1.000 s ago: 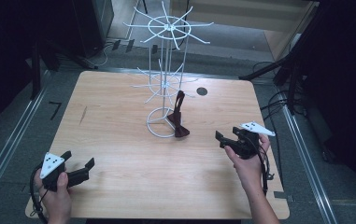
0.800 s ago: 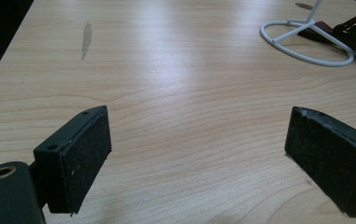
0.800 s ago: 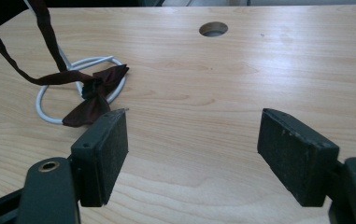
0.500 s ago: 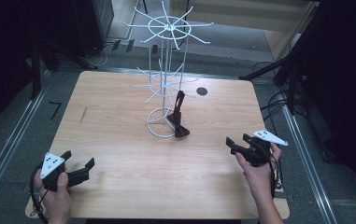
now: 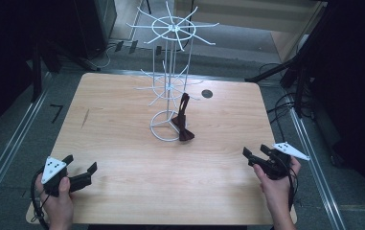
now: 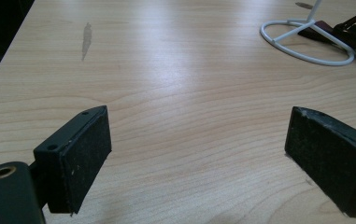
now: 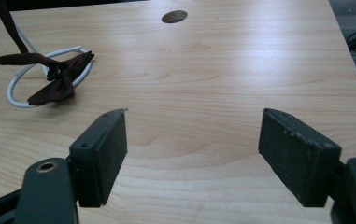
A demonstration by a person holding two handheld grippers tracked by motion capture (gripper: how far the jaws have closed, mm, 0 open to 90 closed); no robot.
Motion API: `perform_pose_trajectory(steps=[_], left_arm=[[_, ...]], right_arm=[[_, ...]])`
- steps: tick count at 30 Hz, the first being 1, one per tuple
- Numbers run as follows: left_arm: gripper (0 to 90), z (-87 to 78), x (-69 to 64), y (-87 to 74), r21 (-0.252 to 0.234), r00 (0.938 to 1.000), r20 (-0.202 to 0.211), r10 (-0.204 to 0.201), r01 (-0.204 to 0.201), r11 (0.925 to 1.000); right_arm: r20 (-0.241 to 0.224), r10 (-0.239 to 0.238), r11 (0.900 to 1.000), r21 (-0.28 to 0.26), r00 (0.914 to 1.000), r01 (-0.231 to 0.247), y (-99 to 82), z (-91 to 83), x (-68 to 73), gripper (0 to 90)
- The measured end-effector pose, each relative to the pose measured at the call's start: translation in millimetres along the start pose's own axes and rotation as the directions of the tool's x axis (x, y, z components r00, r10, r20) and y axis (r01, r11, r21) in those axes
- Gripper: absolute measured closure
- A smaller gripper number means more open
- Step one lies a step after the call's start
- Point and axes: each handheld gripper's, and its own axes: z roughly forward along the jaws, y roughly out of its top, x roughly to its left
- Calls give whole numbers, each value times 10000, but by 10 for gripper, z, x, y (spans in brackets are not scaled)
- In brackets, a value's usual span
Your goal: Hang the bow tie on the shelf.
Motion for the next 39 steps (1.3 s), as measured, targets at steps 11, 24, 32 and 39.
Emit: perform_pose_trajectory(steps=[11,24,32,39], left_arm=[[78,1,-6,2,37,10000,-18,48,-48,10000],[78,0,-11,1,45,9999,-49,128,-128,9999],[78,0,-15,1,47,9998,-59,169,-169,9998],[78,1,-17,0,37,9998,-61,176,-175,9998]], right_arm=[[276,24,10000,35,9996,-25,-170,-185,-265,188],[864,358,9992,137,9956,-372,-412,-359,-563,180],[1151,664,9974,191,9911,-691,-536,-470,-727,180],[1363,843,9962,110,9871,-865,-668,-567,-869,181]])
